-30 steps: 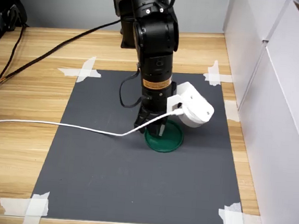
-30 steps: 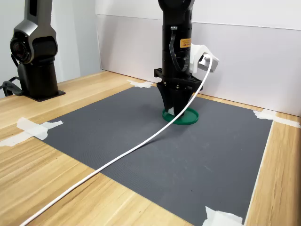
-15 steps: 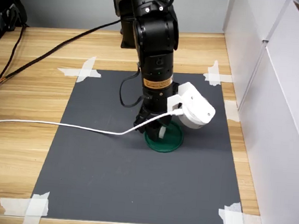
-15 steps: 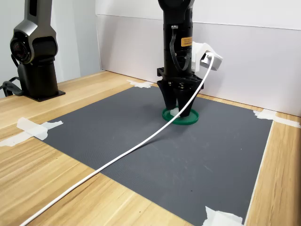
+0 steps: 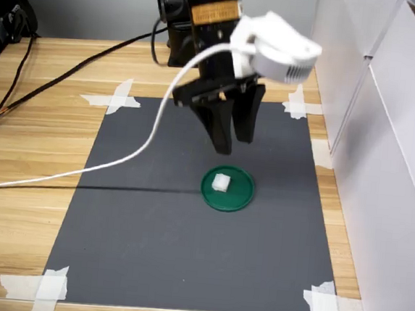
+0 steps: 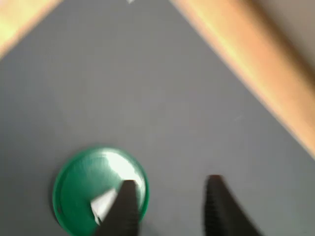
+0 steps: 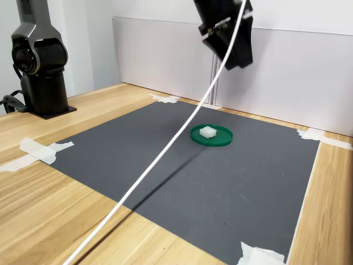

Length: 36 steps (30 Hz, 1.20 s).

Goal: Grasp a white terminal and put it in the green lid.

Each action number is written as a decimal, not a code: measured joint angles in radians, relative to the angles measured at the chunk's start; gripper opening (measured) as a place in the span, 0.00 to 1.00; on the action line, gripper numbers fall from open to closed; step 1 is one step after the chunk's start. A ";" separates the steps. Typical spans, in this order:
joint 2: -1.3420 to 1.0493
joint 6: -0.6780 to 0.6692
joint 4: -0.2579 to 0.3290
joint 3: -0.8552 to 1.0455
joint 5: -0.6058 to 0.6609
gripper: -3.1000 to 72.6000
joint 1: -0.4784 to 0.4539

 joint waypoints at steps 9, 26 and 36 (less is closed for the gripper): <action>-0.210 0.051 0.027 0.097 -0.121 0.02 -0.028; -0.777 0.491 0.068 0.730 -0.466 0.01 -0.367; -1.022 0.493 0.069 0.990 -0.449 0.01 -0.377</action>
